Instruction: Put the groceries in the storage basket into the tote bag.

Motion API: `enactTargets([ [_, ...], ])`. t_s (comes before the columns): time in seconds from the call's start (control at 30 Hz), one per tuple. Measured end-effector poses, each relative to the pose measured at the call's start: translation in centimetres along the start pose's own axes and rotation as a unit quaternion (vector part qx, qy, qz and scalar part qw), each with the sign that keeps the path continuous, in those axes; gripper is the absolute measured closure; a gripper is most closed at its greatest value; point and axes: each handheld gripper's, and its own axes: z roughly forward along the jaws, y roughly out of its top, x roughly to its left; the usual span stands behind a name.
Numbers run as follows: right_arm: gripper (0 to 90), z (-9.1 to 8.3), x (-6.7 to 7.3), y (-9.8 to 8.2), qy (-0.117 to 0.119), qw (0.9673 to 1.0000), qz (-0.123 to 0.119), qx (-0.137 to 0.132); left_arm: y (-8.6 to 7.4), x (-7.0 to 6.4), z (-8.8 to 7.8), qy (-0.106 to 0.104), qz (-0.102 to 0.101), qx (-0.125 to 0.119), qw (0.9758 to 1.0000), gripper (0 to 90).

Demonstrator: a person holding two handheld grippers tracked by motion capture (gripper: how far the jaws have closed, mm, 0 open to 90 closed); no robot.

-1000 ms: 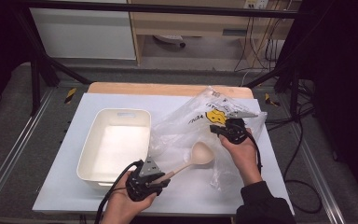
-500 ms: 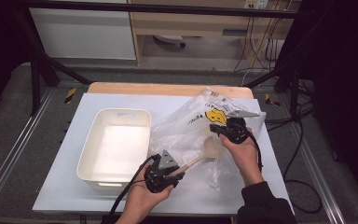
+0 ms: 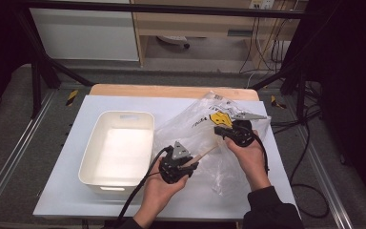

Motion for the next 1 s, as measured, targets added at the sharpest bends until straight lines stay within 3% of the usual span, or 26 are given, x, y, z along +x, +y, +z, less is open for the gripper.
enactTargets([
  [0.6, 90.0, -1.2, 0.2, 1.0, 0.006, 0.9996, -0.002, -0.028, 1.0, 0.1, 3.1, 0.022, -0.002, -0.035, 0.9991, 68.6],
  [1.0, 90.0, -1.5, 0.6, 1.8, 0.003, 0.9994, -0.013, -0.033, 1.1, 0.6, 4.5, 0.020, 0.000, -0.049, 0.9986, 68.6],
])
